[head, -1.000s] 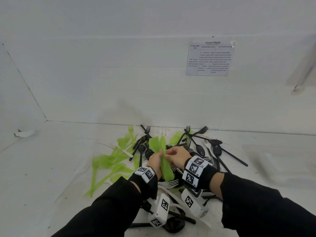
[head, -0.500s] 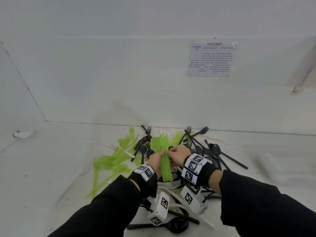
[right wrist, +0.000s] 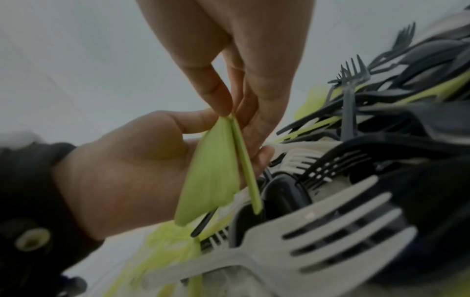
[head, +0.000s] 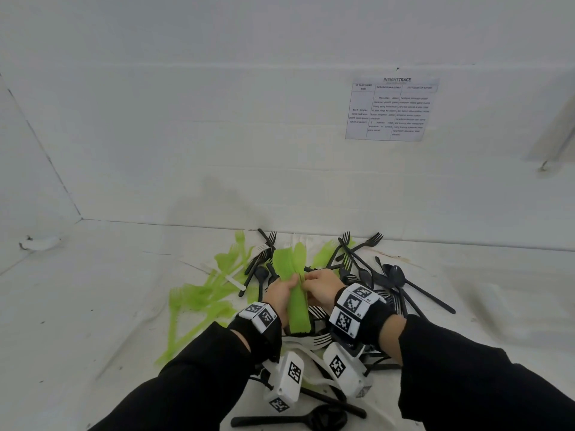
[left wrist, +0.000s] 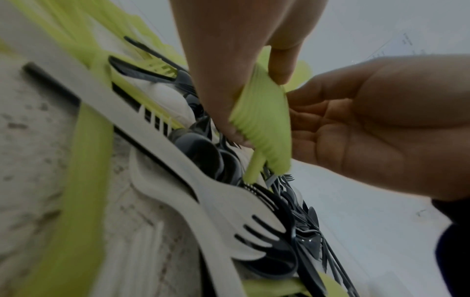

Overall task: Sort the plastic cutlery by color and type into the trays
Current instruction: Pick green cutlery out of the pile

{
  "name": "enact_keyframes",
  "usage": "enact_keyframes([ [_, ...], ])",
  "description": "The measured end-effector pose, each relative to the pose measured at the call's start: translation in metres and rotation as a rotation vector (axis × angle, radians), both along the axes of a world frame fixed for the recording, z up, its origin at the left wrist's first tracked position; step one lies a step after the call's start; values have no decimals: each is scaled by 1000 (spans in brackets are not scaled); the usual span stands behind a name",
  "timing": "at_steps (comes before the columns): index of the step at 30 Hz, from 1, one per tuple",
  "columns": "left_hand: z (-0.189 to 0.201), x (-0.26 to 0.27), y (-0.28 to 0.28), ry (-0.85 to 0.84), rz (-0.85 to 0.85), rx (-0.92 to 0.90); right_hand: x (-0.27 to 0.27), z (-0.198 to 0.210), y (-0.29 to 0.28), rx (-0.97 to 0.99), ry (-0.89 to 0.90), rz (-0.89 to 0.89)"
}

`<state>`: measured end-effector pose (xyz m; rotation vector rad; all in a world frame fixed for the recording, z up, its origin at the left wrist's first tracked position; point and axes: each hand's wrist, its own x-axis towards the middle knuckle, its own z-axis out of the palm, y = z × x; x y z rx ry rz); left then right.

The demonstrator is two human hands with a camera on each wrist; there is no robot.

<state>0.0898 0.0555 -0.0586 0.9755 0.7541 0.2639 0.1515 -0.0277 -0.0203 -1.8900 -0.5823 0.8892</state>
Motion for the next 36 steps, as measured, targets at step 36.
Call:
enact_keyframes([
  [36,3,7,-2,-66,-55,-50,16,-22,7,-99,-192,49],
])
